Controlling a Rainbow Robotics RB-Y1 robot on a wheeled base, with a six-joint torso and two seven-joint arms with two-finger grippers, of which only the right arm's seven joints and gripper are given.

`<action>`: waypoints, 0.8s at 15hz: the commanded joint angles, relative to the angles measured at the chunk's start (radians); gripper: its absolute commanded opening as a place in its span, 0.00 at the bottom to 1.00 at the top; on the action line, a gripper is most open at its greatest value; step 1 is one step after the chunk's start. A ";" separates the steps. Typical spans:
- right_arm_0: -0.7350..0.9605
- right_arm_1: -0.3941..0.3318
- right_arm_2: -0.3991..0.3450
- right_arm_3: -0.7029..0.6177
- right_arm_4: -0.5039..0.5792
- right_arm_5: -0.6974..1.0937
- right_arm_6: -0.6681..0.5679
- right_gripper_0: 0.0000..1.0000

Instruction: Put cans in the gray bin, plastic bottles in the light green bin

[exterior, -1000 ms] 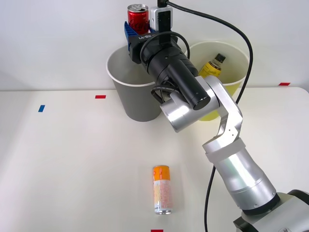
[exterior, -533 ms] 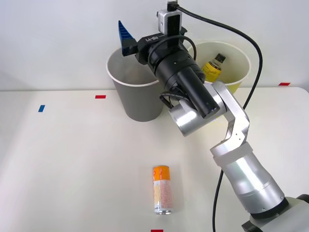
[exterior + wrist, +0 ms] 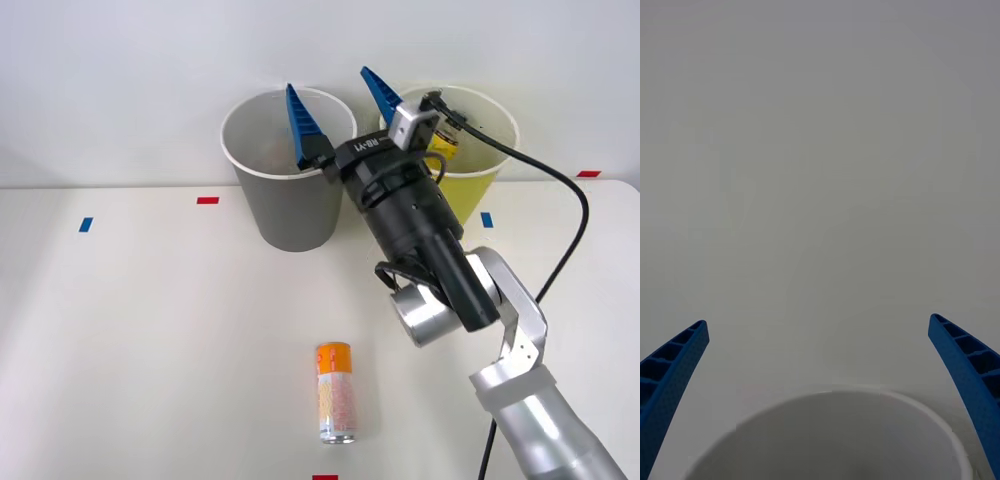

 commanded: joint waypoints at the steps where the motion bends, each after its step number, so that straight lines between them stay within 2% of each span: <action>1: 0.116 -0.043 0.007 -0.112 -0.032 -0.008 -0.003 1.00; 8: 0.432 -0.154 0.004 -0.314 -0.116 -0.045 0.012 1.00; 12: 0.644 -0.186 -0.022 -0.340 -0.109 -0.157 0.038 1.00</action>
